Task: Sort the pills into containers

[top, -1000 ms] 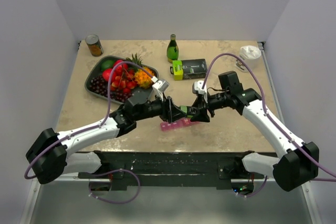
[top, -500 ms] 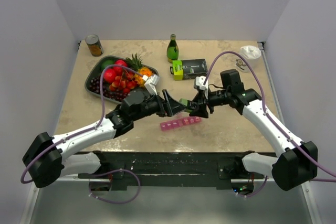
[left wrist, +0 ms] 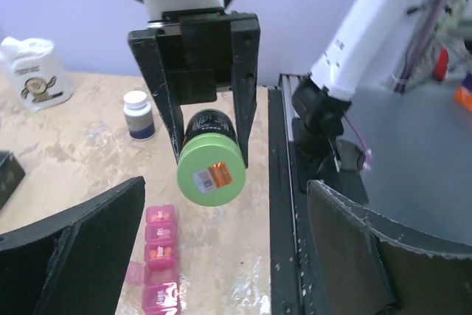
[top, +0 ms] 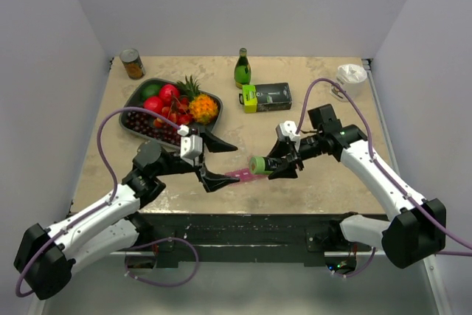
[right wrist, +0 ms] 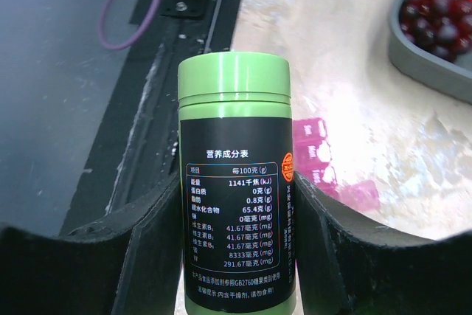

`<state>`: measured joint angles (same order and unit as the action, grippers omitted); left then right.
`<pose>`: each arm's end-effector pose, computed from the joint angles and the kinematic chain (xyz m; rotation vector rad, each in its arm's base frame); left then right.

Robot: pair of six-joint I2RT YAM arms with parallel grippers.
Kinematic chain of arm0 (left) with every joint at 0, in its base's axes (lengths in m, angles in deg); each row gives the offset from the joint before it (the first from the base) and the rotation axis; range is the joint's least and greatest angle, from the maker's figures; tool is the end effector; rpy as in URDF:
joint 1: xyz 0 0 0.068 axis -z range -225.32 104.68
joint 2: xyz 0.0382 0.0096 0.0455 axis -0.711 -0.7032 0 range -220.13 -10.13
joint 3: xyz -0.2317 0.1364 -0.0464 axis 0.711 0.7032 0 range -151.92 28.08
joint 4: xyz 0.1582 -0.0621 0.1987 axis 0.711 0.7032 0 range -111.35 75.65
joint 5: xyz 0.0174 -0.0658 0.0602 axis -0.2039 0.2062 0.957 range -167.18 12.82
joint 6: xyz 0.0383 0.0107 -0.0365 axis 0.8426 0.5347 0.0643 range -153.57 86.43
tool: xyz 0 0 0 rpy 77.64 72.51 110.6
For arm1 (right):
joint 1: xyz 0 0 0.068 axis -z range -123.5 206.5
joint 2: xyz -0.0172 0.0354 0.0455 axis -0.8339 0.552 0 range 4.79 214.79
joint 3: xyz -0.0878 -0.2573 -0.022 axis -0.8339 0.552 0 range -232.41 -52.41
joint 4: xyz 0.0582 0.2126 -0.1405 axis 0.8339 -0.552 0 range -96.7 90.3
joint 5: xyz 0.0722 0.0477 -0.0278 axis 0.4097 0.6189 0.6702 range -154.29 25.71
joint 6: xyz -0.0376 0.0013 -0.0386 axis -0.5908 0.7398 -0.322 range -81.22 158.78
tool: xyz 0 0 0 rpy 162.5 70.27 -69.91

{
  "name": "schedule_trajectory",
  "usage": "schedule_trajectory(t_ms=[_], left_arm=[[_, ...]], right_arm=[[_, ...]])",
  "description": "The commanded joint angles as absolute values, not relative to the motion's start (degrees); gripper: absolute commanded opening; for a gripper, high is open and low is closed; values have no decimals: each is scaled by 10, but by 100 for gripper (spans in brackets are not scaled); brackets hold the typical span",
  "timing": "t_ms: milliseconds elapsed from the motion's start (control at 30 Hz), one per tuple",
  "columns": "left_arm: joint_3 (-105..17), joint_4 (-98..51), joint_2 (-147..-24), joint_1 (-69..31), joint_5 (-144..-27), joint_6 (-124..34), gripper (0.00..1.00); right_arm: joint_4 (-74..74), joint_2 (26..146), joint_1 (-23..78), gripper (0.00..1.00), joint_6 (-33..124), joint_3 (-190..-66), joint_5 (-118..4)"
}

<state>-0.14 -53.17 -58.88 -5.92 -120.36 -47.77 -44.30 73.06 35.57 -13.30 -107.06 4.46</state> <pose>0.1348 -0.1423 0.3018 0.9671 1.2223 -1.2674 0.1939 0.1097 0.2854 -1.5351 1.4055 1.1900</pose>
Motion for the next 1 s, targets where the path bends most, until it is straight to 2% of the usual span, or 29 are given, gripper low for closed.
schedule_trajectory(t_ms=[0, 267, 733, 967], left_arm=[[-8, -655, -635, -56, -1314, -383, 95], [-66, -647, -734, 22, -1283, -314, 95], [-42, -645, -720, 59, -1173, -251, 90], [-47, -626, -731, 64, -1154, -244, 81]], right_arm=[[-533, 734, 357, 0, -256, -1103, 116], [-538, 729, 356, 0, -254, -1103, 124], [-507, 728, 356, 0, -213, -1101, 145], [-504, 730, 358, 0, -208, -1101, 146]])
